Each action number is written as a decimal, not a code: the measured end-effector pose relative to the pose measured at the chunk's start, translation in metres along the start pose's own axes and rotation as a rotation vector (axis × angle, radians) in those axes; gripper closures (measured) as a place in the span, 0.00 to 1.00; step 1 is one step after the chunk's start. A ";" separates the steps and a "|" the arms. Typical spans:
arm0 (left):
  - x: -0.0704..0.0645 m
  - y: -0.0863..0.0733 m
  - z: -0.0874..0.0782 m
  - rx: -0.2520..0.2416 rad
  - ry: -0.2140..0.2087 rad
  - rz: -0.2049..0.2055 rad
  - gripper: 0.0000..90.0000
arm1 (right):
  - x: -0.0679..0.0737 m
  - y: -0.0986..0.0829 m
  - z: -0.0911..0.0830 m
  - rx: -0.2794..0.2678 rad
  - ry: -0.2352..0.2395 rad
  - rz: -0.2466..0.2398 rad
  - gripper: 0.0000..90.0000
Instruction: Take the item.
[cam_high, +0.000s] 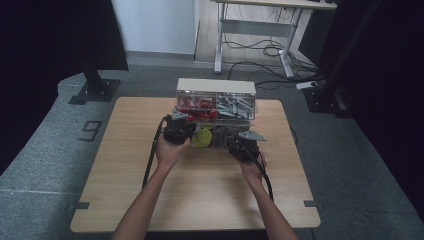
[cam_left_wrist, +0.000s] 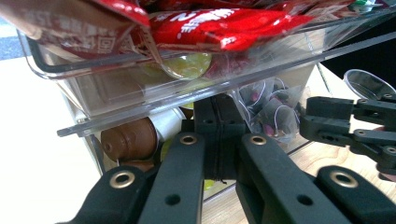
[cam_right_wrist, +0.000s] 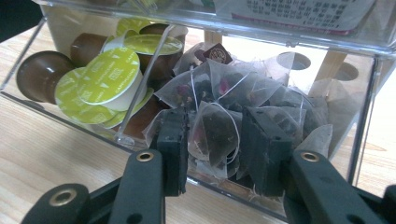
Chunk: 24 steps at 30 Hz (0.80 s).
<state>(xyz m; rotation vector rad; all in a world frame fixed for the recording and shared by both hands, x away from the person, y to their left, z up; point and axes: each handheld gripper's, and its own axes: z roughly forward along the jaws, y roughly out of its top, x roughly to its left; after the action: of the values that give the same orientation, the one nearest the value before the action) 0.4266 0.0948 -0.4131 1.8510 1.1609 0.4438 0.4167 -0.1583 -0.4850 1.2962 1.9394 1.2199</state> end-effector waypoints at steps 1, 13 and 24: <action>0.000 0.000 0.000 0.000 0.000 0.001 1.00 | 0.000 0.000 0.001 0.003 -0.001 0.003 0.68; 0.000 -0.001 0.001 -0.002 -0.006 0.002 0.99 | 0.003 0.003 0.010 0.011 -0.014 -0.011 0.73; 0.002 -0.002 -0.001 -0.008 -0.006 -0.002 0.99 | 0.000 0.006 0.016 0.048 -0.014 -0.019 0.92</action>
<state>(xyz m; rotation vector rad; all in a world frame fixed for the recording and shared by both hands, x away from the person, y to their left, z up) 0.4256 0.0971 -0.4144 1.8431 1.1560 0.4407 0.4320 -0.1510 -0.4877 1.3039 1.9775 1.1589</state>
